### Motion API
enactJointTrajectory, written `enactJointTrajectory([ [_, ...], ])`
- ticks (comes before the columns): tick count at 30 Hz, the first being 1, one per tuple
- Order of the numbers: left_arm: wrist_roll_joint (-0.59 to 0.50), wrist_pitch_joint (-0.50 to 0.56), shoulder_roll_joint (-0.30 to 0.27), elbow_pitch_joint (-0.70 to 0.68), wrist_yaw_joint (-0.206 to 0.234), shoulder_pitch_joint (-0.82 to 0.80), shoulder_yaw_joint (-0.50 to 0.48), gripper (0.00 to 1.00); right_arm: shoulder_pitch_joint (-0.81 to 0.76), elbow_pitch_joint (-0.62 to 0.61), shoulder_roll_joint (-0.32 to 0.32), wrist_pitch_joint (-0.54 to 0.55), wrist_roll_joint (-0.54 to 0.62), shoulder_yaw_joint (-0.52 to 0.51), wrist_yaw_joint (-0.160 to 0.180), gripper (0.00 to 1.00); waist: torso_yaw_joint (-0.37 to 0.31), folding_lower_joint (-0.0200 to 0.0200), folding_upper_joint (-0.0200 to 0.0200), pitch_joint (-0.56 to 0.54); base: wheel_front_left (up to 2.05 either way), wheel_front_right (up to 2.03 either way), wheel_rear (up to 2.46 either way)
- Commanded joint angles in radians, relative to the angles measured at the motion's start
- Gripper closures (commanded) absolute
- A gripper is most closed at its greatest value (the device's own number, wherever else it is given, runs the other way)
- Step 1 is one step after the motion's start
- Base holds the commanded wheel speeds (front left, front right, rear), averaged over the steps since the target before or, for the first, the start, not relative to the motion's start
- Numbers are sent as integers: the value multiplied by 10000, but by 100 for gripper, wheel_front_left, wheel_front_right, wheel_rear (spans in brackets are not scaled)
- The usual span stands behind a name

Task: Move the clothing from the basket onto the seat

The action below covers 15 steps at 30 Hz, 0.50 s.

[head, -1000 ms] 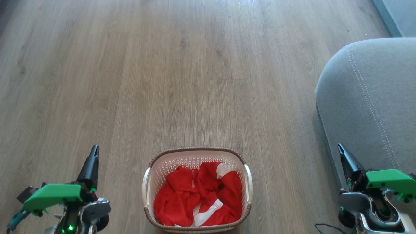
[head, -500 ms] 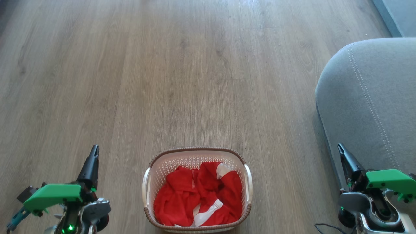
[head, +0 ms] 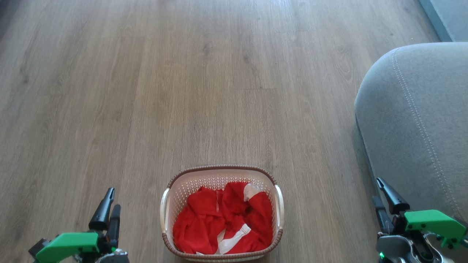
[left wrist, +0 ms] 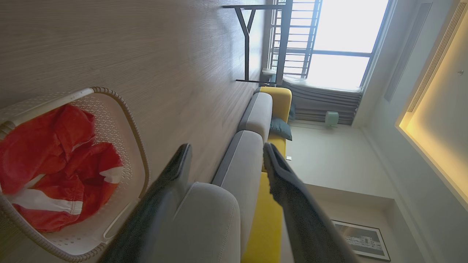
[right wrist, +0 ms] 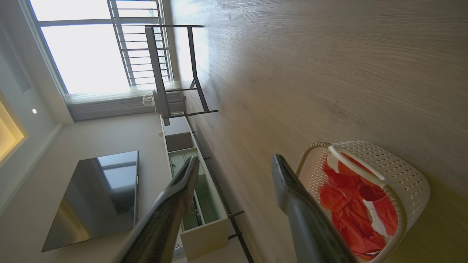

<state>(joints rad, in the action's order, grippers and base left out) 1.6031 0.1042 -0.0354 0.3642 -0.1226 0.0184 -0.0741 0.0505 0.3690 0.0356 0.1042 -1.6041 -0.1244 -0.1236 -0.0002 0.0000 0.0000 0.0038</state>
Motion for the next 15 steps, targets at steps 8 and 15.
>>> enactJointTrajectory([
  [8, -144, -170, -90, -293, -8, -763, 35, 0, 634, -310, 146, -227, 249, 220, -6, 0, -4, 0, 0, 21, 0, 0, 0],
  [15, -367, -431, -209, -244, -13, -987, 239, 0, 890, -238, 317, -481, 519, 565, -10, 0, -12, 0, 0, 35, 0, 0, 0],
])
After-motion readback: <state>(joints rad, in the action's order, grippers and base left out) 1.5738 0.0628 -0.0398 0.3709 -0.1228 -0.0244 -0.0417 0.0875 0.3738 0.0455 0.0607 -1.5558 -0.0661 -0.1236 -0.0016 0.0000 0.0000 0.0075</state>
